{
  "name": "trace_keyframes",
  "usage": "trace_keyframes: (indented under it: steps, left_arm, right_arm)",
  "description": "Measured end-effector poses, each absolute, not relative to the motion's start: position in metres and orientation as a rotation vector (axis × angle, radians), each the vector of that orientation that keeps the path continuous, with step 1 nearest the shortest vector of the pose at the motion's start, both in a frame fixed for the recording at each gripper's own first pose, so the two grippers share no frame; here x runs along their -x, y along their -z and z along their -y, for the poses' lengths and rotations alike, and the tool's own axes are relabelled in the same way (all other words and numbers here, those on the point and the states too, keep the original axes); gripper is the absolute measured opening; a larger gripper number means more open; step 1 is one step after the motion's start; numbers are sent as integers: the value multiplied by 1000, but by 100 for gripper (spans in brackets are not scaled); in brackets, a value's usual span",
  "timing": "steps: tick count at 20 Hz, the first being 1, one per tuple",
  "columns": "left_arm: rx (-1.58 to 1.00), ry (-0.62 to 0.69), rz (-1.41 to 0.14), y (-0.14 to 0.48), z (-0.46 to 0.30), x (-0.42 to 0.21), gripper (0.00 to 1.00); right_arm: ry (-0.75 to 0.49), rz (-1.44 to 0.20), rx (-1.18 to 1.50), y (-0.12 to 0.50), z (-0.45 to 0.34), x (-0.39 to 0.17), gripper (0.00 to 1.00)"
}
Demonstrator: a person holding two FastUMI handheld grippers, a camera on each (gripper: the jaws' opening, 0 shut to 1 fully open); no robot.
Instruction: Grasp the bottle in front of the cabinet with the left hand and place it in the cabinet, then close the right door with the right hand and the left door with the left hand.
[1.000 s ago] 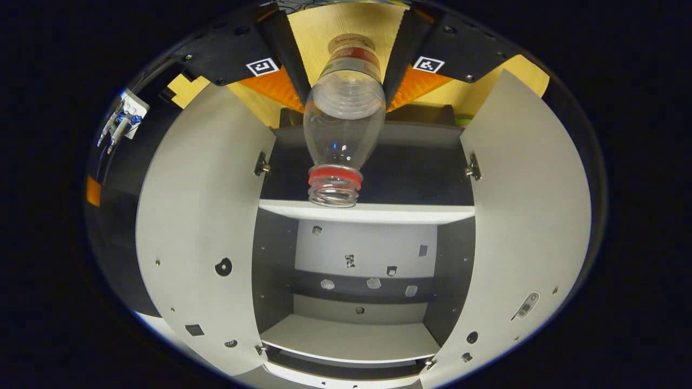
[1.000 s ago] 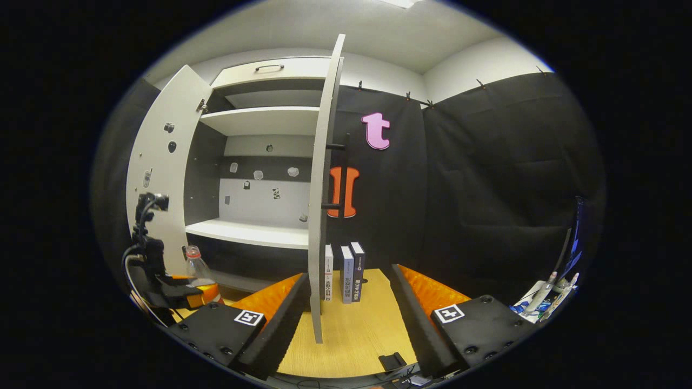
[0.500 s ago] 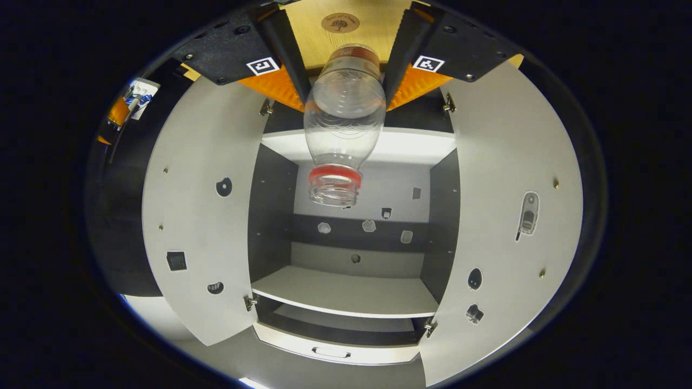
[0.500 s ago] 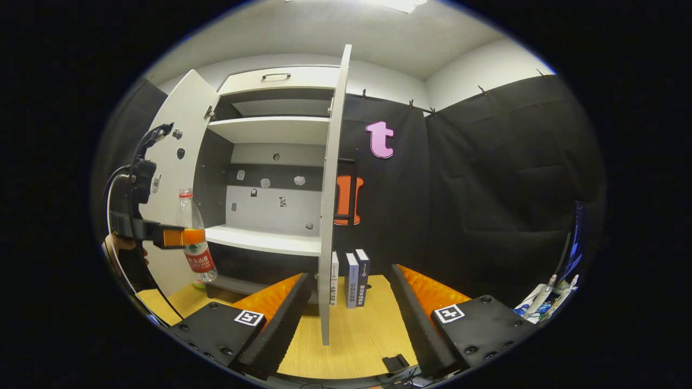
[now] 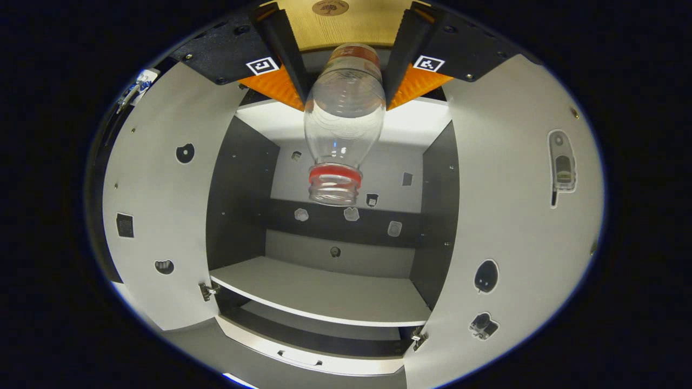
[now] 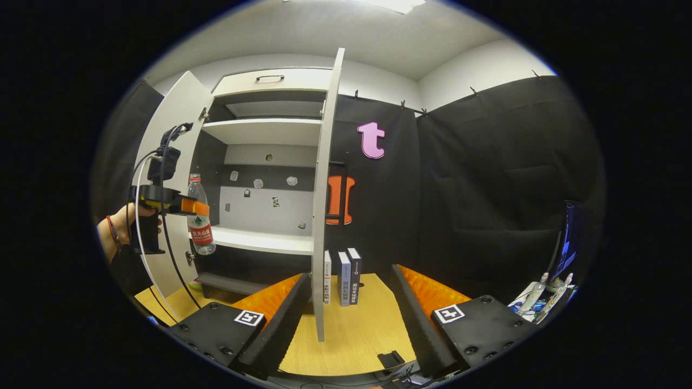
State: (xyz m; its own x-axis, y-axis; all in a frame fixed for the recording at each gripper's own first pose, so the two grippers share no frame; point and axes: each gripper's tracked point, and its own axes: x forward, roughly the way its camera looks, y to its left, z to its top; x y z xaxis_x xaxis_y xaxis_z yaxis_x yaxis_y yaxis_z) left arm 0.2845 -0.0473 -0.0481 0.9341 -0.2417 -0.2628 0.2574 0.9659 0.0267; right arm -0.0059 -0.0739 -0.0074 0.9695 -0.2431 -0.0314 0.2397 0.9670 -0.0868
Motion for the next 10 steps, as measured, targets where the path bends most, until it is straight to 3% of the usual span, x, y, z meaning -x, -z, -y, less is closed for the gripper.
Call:
trace_keyframes:
  steps: [1, 2, 5, 7, 8, 9, 10]
  left_arm:
    - [-65, 252, -260, 46, 48, -294, 76]
    - [-71, 252, -259, 43, 50, -303, 76]
    - [-86, 262, -264, 38, 61, -334, 76]
    - [-85, 273, -269, 38, 71, -353, 76]
    - [-86, 278, -275, 39, 76, -362, 76]
    - [-90, 282, -279, 42, 80, -370, 76]
    - [-97, 286, -285, 44, 84, -378, 77]
  right_arm:
    - [253, -41, 82, 7, 77, 6, 94]
    - [264, -39, 81, 6, 80, 5, 98]
    - [291, -34, 69, 7, 84, 5, 94]
    - [308, -33, 67, 7, 87, 4, 98]
    - [318, -32, 68, 6, 90, 4, 94]
    - [329, -30, 69, 5, 92, 3, 98]
    - [340, -30, 70, 5, 94, 3, 94]
